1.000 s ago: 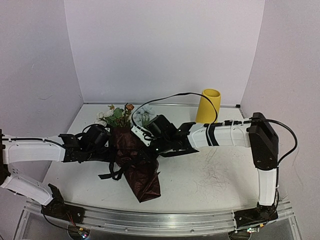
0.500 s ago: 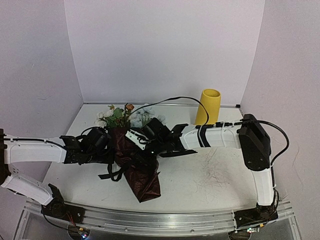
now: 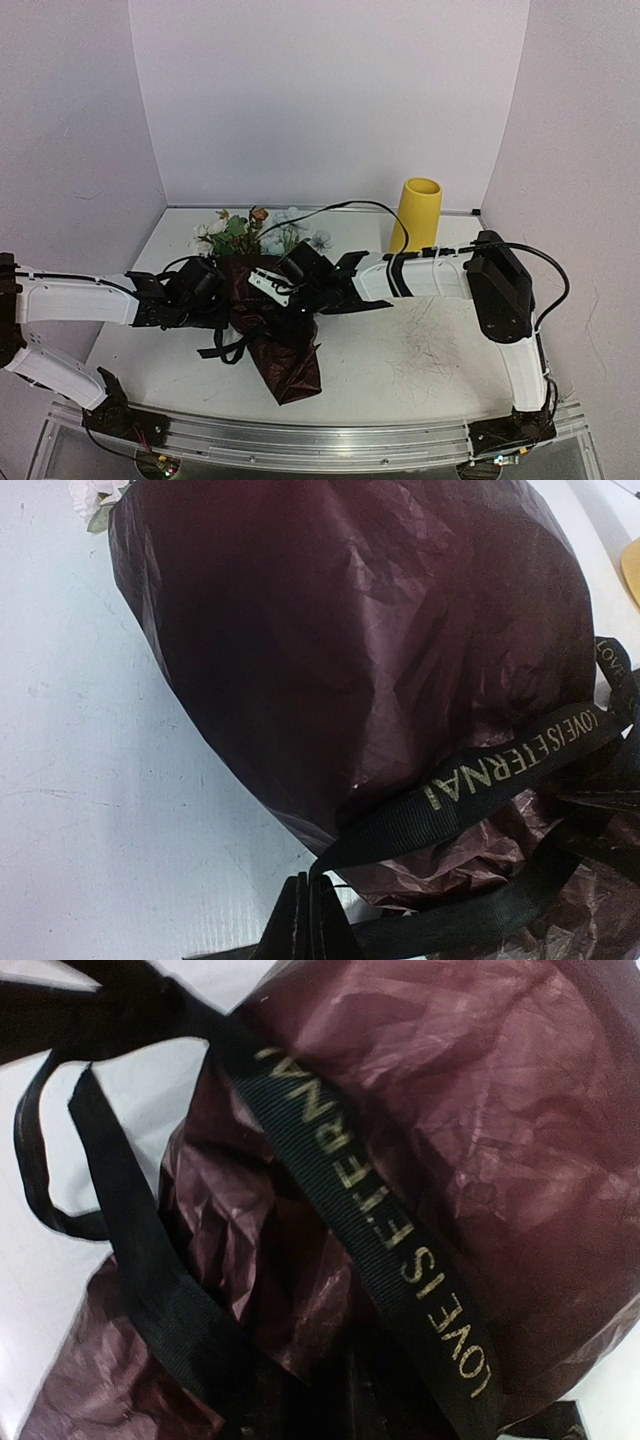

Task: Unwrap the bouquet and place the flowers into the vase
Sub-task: Untie the ribbon from the wrapping paper.

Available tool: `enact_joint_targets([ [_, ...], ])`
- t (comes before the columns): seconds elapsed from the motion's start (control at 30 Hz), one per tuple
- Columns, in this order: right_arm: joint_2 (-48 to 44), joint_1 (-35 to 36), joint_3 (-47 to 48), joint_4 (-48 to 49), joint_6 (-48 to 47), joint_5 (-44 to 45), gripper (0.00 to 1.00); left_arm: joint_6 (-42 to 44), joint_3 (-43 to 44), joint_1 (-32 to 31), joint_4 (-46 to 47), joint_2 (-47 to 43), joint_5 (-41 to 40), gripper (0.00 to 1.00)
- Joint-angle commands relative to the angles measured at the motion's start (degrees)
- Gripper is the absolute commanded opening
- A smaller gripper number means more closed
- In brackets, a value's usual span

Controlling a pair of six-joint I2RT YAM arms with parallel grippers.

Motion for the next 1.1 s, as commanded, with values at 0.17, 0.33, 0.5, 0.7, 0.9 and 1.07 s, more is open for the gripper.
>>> enact_joint_targets([
  [0.17, -9.01, 0.3, -7.68, 2.94, -0.02, 2.19, 0.0, 0.57, 0.73, 0.35, -0.11, 0.7, -2.53, 0.0],
  [0.33, -15.03, -0.31, -13.96, 8.15, 2.0, 7.19, 0.0, 0.97, 1.01, 0.35, -0.71, -0.08, -3.14, 0.0],
  [0.5, -19.48, -2.36, -18.55, 10.96, 4.77, 7.08, 0.0, 0.41, 0.6, 0.38, -2.0, -1.65, -4.48, 0.0],
  [0.7, -22.75, -7.15, -22.57, 13.07, 10.04, 1.08, 0.04, -0.86, 0.01, 0.37, -3.14, -5.5, -7.15, 0.0],
  [0.9, -19.19, -6.24, -18.65, 10.12, 5.53, -6.33, 0.47, -0.75, 0.08, 0.36, -3.38, -6.62, -7.35, 0.0],
  [1.07, -14.38, -2.64, -12.43, 5.28, 0.39, -3.72, 0.48, -1.01, 0.04, 0.35, -3.42, -6.69, -6.52, 0.0],
])
